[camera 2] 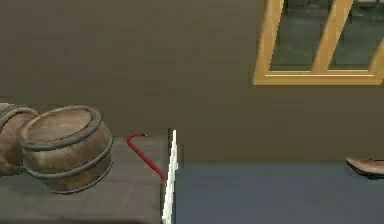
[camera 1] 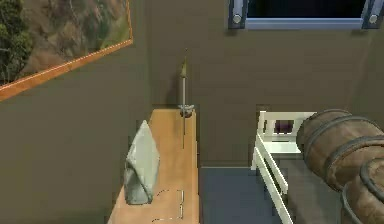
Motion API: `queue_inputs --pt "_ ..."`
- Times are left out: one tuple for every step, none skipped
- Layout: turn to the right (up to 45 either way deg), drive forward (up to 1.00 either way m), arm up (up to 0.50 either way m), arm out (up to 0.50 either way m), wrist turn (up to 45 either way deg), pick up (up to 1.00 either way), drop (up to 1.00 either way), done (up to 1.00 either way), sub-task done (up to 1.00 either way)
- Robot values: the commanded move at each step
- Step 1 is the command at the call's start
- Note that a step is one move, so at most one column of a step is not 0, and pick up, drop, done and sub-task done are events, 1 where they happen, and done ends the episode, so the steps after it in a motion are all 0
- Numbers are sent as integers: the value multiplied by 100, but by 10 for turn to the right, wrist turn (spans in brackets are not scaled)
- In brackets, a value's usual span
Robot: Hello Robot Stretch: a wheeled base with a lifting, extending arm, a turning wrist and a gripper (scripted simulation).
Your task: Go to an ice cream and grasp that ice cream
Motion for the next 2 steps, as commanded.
queue_inputs --pt "450 0 0 0 0 0 0 0 0" --pt "0 40 0 0 0 0 0 0 0"
